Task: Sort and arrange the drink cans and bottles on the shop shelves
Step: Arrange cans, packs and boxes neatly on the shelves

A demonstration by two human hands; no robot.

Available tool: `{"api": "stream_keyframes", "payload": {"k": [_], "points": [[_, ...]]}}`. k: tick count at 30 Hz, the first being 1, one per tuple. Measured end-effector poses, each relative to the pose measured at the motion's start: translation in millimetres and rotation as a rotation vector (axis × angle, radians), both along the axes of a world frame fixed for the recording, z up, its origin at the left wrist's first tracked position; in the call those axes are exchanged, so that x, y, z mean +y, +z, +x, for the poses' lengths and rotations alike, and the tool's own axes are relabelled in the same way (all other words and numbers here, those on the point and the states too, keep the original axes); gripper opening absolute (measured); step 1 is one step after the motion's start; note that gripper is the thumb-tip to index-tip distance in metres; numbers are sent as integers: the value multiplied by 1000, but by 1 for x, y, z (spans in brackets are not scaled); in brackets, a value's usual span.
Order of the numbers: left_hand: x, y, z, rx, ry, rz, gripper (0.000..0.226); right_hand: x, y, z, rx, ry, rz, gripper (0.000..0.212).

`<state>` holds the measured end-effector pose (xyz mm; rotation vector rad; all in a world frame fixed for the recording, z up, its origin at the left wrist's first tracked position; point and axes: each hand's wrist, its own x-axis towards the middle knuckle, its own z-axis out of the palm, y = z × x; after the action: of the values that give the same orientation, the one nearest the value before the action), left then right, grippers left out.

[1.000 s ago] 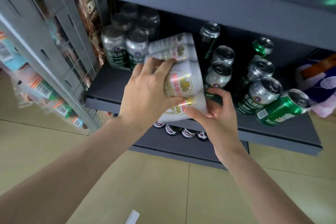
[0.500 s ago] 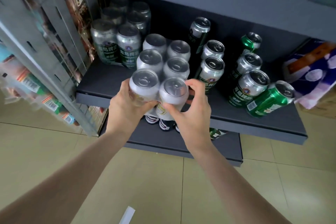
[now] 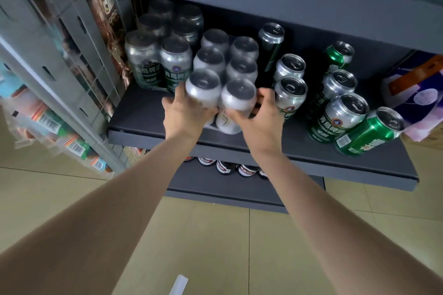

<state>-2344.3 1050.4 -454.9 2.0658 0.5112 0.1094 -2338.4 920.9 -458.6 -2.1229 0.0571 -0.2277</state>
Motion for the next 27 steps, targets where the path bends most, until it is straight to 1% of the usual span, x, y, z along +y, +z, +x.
{"api": "stream_keyframes", "payload": {"k": [2, 5, 7, 9, 11, 13, 14, 17, 19, 21, 23, 25, 27], "points": [[5, -8, 11, -40, 20, -40, 66, 7, -1, 20, 20, -24, -38, 56], [17, -23, 9, -37, -76, -43, 62, 14, 0, 44, 34, -39, -131, 57], [25, -32, -1, 2, -118, 30, 63, 16, 3, 54, 57, -54, -207, 57], [31, -37, -12, 8, -112, 80, 63, 15, 4, 61, 104, -64, -253, 59], [34, -39, -25, 9, -128, 121, 63, 12, 3, 60, 145, -42, -214, 63], [33, -38, -39, 12, -177, 203, 63, 6, -1, 44, 161, 8, -146, 69], [32, -37, -47, 10, -201, 250, 63, -1, -4, 30, 157, 49, -145, 70], [27, -46, -78, 9, -265, 370, 61, -31, -10, -22, 169, 197, -275, 68], [20, -57, -98, 87, -290, 403, 62, -61, -17, -47, 199, 245, -391, 66], [8, -68, -122, 223, -257, 407, 64, -96, -26, -63, 273, 221, -474, 65], [-7, -71, -148, 290, -213, 380, 64, -131, -24, -79, 351, 171, -518, 64], [-21, -60, -169, 268, -224, 387, 62, -163, -8, -98, 380, 147, -544, 61], [-37, -33, -180, 187, -262, 406, 61, -194, 26, -114, 382, 180, -584, 57]]}}
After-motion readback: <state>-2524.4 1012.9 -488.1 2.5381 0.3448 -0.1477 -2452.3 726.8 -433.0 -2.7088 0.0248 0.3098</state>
